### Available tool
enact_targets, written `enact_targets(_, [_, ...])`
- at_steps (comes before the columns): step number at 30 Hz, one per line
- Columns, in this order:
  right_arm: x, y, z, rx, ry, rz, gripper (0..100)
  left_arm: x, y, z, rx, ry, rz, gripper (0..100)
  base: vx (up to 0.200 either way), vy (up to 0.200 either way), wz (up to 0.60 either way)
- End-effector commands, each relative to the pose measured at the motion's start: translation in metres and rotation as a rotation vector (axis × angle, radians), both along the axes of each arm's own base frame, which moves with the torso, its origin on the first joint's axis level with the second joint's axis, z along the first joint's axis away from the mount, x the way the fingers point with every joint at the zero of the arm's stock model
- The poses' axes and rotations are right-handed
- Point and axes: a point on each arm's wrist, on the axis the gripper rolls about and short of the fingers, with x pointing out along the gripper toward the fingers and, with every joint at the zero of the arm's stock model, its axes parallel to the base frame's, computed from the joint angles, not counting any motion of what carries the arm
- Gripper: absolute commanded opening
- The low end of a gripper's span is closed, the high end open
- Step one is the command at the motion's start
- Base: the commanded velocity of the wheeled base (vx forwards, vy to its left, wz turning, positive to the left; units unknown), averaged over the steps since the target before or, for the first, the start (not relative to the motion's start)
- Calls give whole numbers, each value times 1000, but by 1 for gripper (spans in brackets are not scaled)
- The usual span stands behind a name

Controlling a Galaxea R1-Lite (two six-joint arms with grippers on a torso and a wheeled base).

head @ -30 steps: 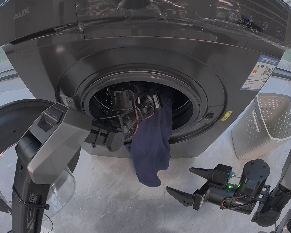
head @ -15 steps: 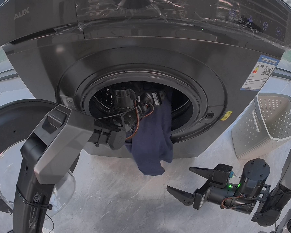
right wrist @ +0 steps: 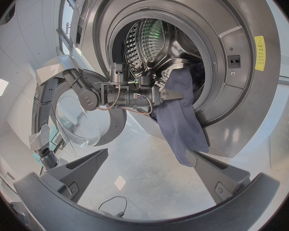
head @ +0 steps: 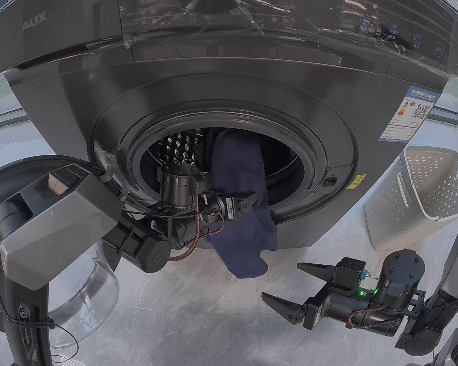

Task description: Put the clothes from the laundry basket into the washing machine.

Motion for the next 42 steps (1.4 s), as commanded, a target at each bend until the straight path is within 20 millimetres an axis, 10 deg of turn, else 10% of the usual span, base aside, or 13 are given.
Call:
enact_targets(1, [0, 0, 0, 1, -2, 2, 100, 6, 0, -14, 39, 2, -10, 0, 0, 0, 0])
enact_targets(10, [0, 1, 1, 5, -4, 2, 100, 29, -16, -11, 11, -52, -16, 0, 0, 0, 0])
enact_targets(21, [2, 0, 3, 12, -11, -6, 100, 78, -25, 70, -237, -330, 75, 0, 0, 0, 0])
enact_targets(27, [2, -1, 4, 16, -15, -9, 100, 81, -29, 57, -234, -298, 85, 0, 0, 0, 0])
enact_targets(28, [2, -1, 4, 16, -15, -8, 100, 80, -30, 55, -230, -291, 83, 100, 0, 0, 0])
enact_targets(42, [1, 1, 5, 18, -20, -1, 100, 0, 3, 57, -86, -66, -31, 100, 0, 0, 0])
